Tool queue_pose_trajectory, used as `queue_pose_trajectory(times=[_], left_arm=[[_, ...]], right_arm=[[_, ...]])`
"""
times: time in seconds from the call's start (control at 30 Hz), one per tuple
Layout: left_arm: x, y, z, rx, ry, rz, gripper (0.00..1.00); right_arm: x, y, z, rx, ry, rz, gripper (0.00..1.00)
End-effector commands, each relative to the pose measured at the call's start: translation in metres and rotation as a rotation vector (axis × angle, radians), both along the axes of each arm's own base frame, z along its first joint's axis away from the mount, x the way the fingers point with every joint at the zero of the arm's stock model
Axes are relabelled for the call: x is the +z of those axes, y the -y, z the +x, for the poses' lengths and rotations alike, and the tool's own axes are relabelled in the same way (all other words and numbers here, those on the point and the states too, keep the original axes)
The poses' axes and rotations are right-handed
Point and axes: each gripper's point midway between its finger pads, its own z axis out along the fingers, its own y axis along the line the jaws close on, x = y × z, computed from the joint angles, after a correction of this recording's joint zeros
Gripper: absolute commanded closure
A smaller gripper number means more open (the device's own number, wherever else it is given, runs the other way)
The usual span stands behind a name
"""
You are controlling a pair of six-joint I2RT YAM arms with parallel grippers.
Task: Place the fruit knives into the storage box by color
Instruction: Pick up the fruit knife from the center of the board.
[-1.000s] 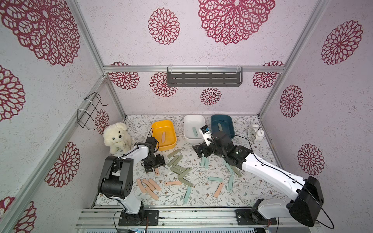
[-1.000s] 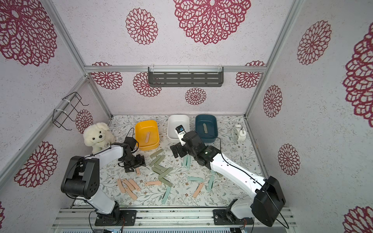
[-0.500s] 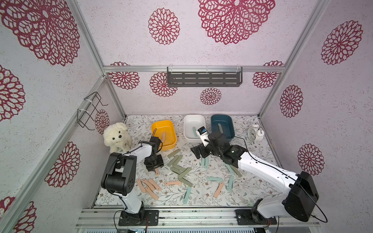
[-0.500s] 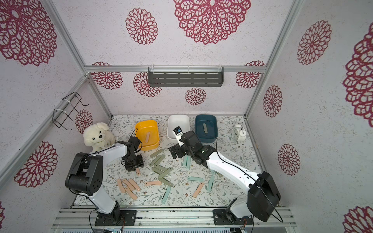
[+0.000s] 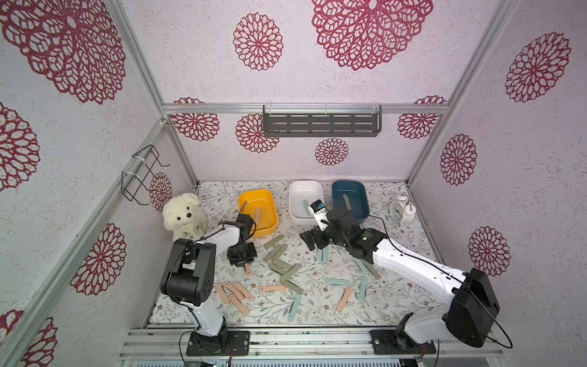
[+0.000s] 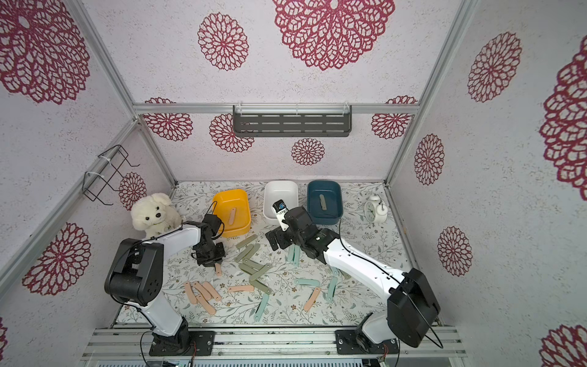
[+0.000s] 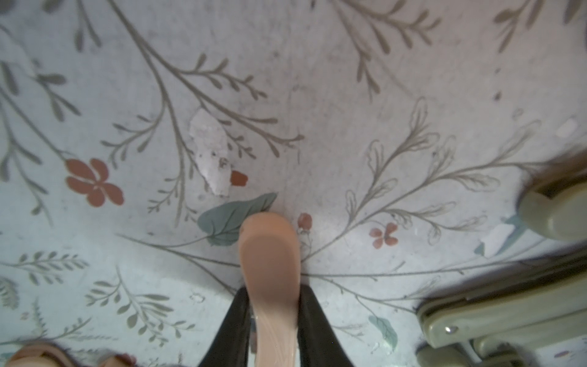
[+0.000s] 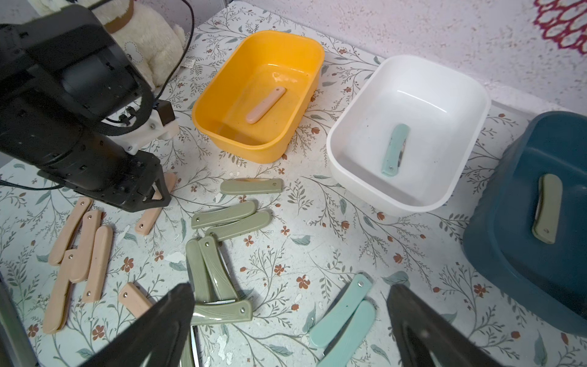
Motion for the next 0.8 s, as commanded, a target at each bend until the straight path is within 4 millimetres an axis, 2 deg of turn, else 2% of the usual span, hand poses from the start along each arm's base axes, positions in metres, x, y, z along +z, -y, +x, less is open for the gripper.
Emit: queue_pose_trajectory(times=[0.0,0.2,0.53,0.77], left_arm=[[-0.012,-0.006,-0.001,-0.006,-0.006,0.035,0.78],[0.007,-0.006,0.005,-0.008,0.040,0.035,0.84],[0.054,-0.006,0.015,-0.017,0.147,0.045,0.87],[0.090,-0.001,0.042,-0.053,0.220,0.051,0.87]], right_arm=[[0.019,-0.002,0.008,-0.021,0.032,0.046,0.01],[0.018,-0.004,0.009,-0.020,0.027,0.046,0.01],[0.014,-0.009,0.013,-0.023,0.013,0.045,0.01],[0.012,-0.012,0.018,-0.028,0.010,0.038,0.01]])
